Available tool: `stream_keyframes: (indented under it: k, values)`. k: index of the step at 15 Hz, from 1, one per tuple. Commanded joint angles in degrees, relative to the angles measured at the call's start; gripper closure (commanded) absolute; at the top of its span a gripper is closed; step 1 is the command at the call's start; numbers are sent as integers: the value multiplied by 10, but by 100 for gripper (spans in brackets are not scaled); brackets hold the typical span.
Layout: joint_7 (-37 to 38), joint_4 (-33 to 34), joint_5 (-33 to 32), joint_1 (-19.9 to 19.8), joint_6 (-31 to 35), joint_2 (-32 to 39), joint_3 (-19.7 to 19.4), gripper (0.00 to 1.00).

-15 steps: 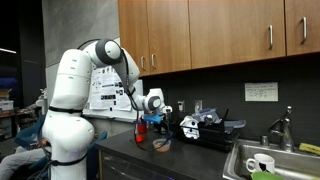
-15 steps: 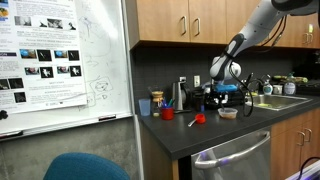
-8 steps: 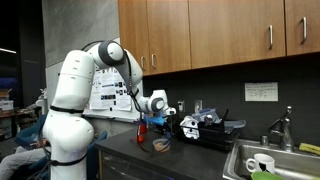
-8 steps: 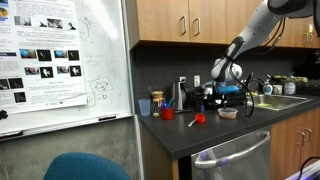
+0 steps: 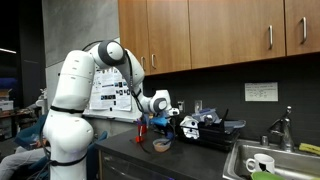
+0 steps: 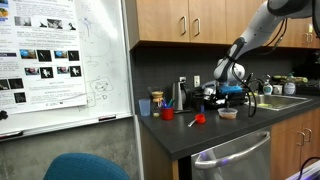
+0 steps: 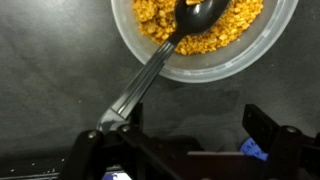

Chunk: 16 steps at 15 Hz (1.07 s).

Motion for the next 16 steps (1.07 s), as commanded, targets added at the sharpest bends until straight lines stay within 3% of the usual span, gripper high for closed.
stream_keyframes:
  k: [1, 16]
  values:
    - [-4, -6, 5, -3, -1, -5, -10, 0]
    - [14, -54, -8, -12, 3, -35, -48, 0]
